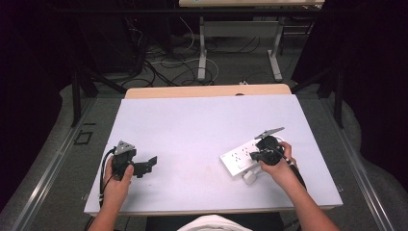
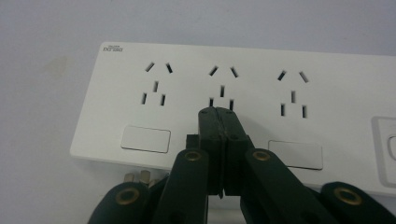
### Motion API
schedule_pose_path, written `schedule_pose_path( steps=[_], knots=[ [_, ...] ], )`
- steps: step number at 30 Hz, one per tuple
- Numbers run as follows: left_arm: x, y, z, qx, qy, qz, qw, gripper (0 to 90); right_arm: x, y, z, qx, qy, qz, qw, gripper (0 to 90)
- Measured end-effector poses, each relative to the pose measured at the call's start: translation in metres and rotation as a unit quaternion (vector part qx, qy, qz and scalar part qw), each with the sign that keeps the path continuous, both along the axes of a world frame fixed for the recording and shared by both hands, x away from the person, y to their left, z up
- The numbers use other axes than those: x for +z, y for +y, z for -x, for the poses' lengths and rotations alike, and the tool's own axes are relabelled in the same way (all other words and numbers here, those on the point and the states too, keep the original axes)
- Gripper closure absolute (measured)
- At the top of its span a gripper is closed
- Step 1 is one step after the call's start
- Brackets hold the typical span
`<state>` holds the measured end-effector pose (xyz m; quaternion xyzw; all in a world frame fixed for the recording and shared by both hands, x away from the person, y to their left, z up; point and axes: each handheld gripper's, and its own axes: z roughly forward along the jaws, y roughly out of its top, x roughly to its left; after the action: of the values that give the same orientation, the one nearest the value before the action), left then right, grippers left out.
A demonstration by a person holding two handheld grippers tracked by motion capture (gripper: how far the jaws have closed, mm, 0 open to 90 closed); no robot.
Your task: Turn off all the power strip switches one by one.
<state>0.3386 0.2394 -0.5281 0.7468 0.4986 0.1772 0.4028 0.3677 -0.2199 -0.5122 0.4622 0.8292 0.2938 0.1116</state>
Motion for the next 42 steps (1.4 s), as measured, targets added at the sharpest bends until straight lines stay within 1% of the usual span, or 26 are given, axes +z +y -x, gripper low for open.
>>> schedule_pose_path(
  steps=[1, 2, 3, 6, 7, 9, 10, 12, 13, 17, 19, 25, 27, 30, 31, 34, 36, 42],
  knots=[
    [0.0000, 0.0000, 0.0000, 0.000, 0.000, 0.000, 1.0000, 7.5, -0.0005, 0.0010, 0.0003, -0.001, -0.001, -0.003, 1.0000, 90.0],
    [0.0000, 0.0000, 0.0000, 0.000, 0.000, 0.000, 1.0000, 7.5, -0.0011, 0.0010, -0.0001, 0.001, -0.004, 0.003, 1.0000, 90.0],
    [0.0001, -0.0001, 0.0003, 0.001, 0.002, 0.000, 1.0000, 7.5, -0.0010, 0.0028, 0.0005, 0.004, 0.002, -0.002, 1.0000, 90.0],
    [0.0002, 0.0000, 0.0002, 0.000, 0.002, 0.001, 1.0000, 7.5, -0.0012, 0.0045, 0.0008, 0.007, 0.003, 0.000, 1.0000, 90.0],
    [-0.0008, -0.0008, 0.0000, 0.005, -0.006, 0.002, 1.0000, 7.5, -0.0012, 0.0045, 0.0008, 0.007, 0.003, 0.000, 1.0000, 90.0],
    [-0.0001, 0.0001, 0.0001, 0.001, -0.002, 0.001, 1.0000, 7.5, -0.0012, 0.0062, 0.0014, 0.007, 0.007, -0.003, 0.9999, 90.0],
    [0.0001, 0.0002, 0.0001, 0.000, -0.001, 0.001, 1.0000, 7.5, -0.0028, 0.0065, 0.0011, 0.013, -0.001, -0.003, 0.9999, 90.0],
    [-0.0002, 0.0000, 0.0001, 0.002, -0.002, 0.001, 1.0000, 7.5, -0.0028, 0.0070, 0.0013, 0.013, 0.001, -0.003, 0.9999, 90.0],
    [-0.0001, -0.0001, 0.0001, 0.001, -0.002, 0.001, 1.0000, 7.5, -0.0030, 0.0084, 0.0017, 0.007, 0.006, 0.001, 1.0000, 90.0],
    [-0.0004, -0.0002, 0.0000, 0.002, -0.004, 0.002, 1.0000, 7.5, -0.0042, 0.0079, 0.0016, 0.013, 0.006, 0.002, 0.9999, 90.0],
    [0.0000, 0.0002, 0.0001, 0.000, -0.001, 0.001, 1.0000, 7.5, -0.0043, 0.0079, 0.0016, 0.013, 0.006, 0.002, 0.9999, 90.0],
    [0.0000, -0.0001, 0.0002, 0.001, -0.003, 0.001, 1.0000, 7.6, -0.0047, 0.0083, 0.0020, 0.012, 0.008, 0.001, 0.9999, 90.0],
    [0.0002, 0.0002, 0.0002, 0.000, -0.001, 0.001, 1.0000, 7.6, -0.0061, 0.0086, 0.0018, 0.014, 0.002, -0.007, 0.9999, 90.0],
    [0.0004, 0.0003, 0.0004, 0.001, -0.001, 0.001, 1.0000, 7.6, -0.0059, 0.0083, 0.0019, 0.012, 0.004, -0.006, 0.9999, 90.0],
    [0.0004, 0.0002, 0.0004, 0.001, -0.001, 0.001, 1.0000, 7.5, -0.0051, 0.0082, 0.0020, 0.012, 0.007, -0.001, 0.9999, 90.0],
    [-0.0003, -0.0003, 0.0002, 0.002, -0.005, 0.002, 1.0000, 7.6, -0.0052, 0.0080, 0.0020, 0.012, 0.007, -0.001, 0.9999, 90.0],
    [0.0003, 0.0001, 0.0005, 0.001, -0.001, 0.001, 1.0000, 7.6, -0.0052, 0.0080, 0.0021, 0.011, 0.007, -0.001, 0.9999, 90.0],
    [0.0004, 0.0002, 0.0005, 0.001, -0.001, 0.001, 1.0000, 7.6, -0.0054, 0.0075, 0.0022, 0.012, 0.007, -0.002, 0.9999, 90.0]
  ],
)
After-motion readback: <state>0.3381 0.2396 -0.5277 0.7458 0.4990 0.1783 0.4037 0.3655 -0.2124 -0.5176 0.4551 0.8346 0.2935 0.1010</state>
